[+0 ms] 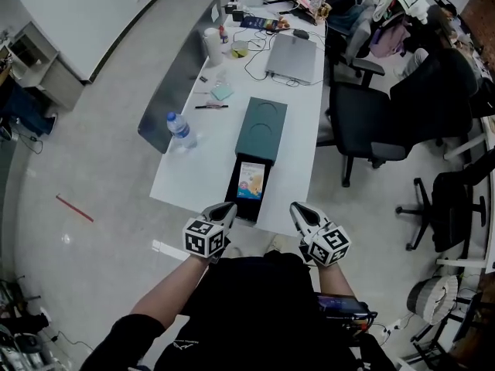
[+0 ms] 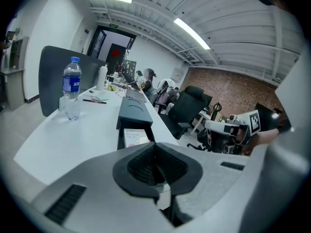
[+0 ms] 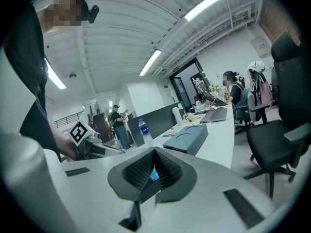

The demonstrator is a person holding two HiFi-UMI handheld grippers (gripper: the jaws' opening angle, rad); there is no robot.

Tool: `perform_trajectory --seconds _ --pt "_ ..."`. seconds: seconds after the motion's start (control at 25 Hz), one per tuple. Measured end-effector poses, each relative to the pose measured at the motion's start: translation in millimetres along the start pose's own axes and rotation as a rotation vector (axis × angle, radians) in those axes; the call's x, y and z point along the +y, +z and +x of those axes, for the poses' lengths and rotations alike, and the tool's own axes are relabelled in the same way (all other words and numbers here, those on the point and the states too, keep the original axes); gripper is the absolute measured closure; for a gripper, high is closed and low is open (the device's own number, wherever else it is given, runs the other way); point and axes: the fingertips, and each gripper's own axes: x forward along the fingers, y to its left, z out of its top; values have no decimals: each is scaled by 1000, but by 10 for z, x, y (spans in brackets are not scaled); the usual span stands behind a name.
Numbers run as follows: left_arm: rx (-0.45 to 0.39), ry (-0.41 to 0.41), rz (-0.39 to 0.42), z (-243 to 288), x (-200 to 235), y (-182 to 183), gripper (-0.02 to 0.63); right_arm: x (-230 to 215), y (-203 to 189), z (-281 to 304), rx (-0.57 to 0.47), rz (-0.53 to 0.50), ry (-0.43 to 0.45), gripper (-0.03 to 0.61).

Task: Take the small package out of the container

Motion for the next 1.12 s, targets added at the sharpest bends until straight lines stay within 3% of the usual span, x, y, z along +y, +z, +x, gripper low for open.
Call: perform_trajectory --seconds 0.64,1.12 --pt "153 222 -52 636 16 54 603 -552 61 195 68 16 227 552" --pt "227 294 -99 911 189 46 591 -691 37 282 87 59 248 552"
